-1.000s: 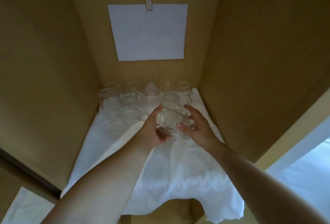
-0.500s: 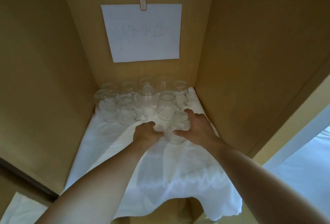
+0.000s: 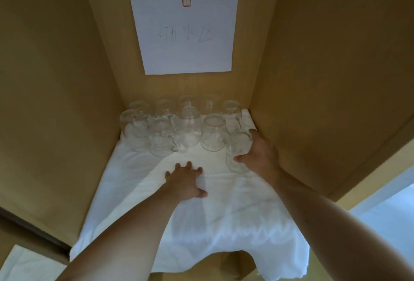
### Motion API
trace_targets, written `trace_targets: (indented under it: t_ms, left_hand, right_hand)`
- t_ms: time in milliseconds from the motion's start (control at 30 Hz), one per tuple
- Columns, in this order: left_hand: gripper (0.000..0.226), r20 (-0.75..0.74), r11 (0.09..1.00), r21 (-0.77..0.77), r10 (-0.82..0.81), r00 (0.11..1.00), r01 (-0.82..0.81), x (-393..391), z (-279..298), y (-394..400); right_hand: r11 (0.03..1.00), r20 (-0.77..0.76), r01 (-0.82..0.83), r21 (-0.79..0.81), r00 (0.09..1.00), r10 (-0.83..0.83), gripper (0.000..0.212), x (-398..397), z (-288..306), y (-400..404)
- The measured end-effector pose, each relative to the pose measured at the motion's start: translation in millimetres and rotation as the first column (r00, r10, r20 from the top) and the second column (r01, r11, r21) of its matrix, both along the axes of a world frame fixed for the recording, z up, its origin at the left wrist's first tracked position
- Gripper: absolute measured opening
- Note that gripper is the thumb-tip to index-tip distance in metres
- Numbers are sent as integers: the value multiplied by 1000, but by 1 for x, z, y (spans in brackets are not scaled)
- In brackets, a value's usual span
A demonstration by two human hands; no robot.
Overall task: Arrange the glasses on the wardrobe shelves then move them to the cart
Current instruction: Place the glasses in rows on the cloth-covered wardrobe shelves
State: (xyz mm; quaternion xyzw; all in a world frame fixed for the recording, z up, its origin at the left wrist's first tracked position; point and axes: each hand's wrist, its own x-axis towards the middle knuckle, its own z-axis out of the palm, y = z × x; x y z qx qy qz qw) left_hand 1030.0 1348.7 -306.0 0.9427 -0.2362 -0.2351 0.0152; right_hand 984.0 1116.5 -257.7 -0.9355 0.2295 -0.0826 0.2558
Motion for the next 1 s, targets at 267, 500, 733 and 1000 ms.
trace_targets:
  t_ms: [267,500,733,1000]
  left_hand:
    - [92,20,1000,19,-5,1000,5,-2,3,-2]
    - [94,15,1000,20,-9,1000,9,-3,3,-1]
    - [92,26,1000,15,-8,1000,8,-4,4,-1]
    - [93,10,1000,-7,6,1000,-6,-5,4,0]
  right_hand:
    - [992,43,126,13,991,-127,99,11,0,-16]
    - [989,107,141,49,984,-145,97,19,-5,-16]
    - [991,91,24,130,995,-36,104,27,-2,-27]
    - [988,126,65,140,989,-83,105,40,-3,-26]
